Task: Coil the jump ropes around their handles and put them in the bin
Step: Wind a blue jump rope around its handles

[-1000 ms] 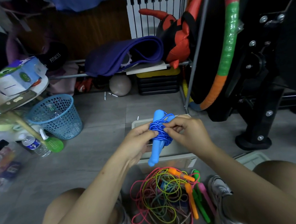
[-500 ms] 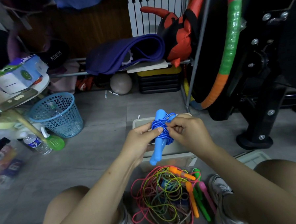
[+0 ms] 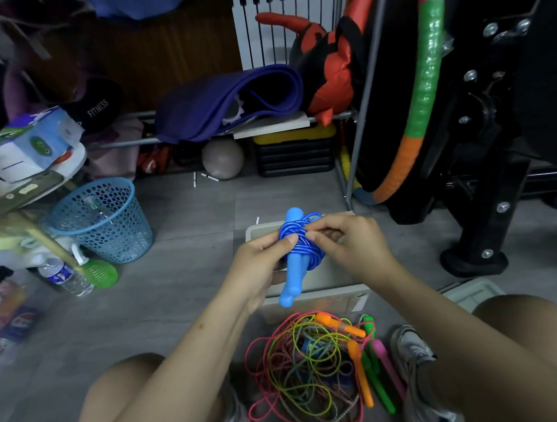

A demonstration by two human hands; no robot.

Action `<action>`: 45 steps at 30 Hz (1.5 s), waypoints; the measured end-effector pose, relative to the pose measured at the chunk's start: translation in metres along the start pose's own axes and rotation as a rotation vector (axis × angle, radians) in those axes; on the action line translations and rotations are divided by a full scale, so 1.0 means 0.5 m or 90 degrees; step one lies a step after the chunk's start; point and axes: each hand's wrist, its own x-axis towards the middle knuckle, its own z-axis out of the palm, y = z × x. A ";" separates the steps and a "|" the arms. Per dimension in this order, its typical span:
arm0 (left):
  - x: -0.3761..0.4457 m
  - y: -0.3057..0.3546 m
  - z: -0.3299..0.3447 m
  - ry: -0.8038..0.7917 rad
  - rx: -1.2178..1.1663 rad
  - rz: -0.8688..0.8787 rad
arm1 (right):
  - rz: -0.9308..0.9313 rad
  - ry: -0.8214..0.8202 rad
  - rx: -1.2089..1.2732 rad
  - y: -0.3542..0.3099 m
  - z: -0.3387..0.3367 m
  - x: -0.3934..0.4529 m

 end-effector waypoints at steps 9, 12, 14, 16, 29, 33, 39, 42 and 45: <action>-0.012 -0.003 0.000 0.008 -0.026 -0.005 | 0.010 -0.030 -0.008 0.004 0.005 -0.002; -0.013 0.001 -0.005 -0.004 0.000 -0.009 | 0.009 -0.068 -0.027 0.004 0.002 -0.004; -0.014 0.004 -0.008 -0.016 0.012 -0.018 | 0.023 -0.084 -0.019 0.002 0.000 -0.005; -0.014 0.006 -0.009 -0.023 0.026 -0.017 | 0.031 -0.094 -0.002 -0.002 -0.001 -0.007; -0.017 -0.003 0.011 0.025 0.044 -0.005 | 0.072 -0.137 0.025 0.015 0.017 0.000; -0.016 0.003 0.005 0.022 0.056 0.005 | 0.042 -0.111 0.002 0.012 0.017 -0.001; -0.019 0.006 -0.001 -0.004 0.077 0.017 | 0.088 -0.186 0.136 0.016 0.009 0.003; -0.018 0.001 0.004 0.003 0.076 0.023 | 0.085 -0.194 0.159 0.021 0.008 0.004; -0.015 0.000 0.004 0.003 0.085 0.024 | 0.086 -0.164 0.150 0.022 0.011 0.001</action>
